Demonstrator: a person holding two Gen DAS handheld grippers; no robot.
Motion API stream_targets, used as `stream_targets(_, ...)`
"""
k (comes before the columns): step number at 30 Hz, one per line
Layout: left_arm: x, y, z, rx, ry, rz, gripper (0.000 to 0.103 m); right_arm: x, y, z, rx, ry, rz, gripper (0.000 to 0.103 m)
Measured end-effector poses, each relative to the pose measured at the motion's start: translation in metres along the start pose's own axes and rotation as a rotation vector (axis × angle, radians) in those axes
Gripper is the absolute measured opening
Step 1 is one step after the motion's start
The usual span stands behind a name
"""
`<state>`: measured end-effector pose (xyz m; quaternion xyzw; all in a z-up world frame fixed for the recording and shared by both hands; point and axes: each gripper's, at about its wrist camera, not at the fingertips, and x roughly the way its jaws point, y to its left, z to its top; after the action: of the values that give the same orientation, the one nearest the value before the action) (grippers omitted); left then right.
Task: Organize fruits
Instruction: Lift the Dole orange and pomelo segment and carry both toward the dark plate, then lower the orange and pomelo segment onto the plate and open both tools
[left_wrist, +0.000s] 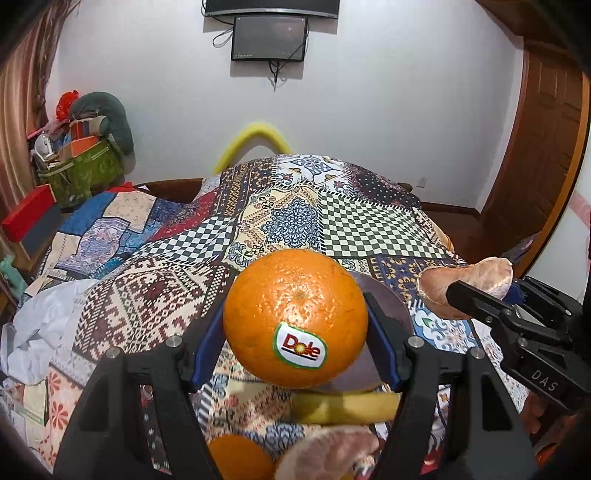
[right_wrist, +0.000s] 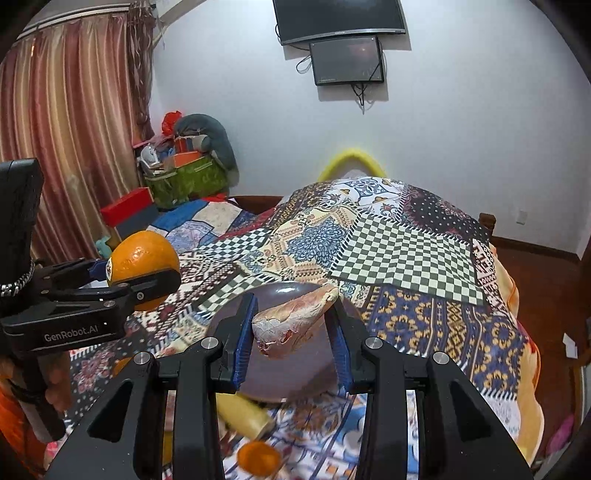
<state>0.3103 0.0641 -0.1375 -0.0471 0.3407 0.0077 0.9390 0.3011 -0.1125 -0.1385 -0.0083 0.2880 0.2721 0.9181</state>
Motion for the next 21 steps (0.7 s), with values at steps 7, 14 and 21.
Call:
stream_targets(7,0.043,0.01,0.013,0.005,0.082,-0.04,0.069,0.039,-0.009,0.006,-0.035,0.035,-0.031,0.034)
stream_targets(14,0.086,0.018,0.019,0.009,0.166,-0.029,0.069,0.069,-0.013,0.013,-0.07,0.058,-0.036,0.034)
stream_targets(21,0.124,0.016,0.015,0.045,0.28,-0.022,0.069,0.094,-0.016,0.01,-0.071,0.104,0.013,0.034)
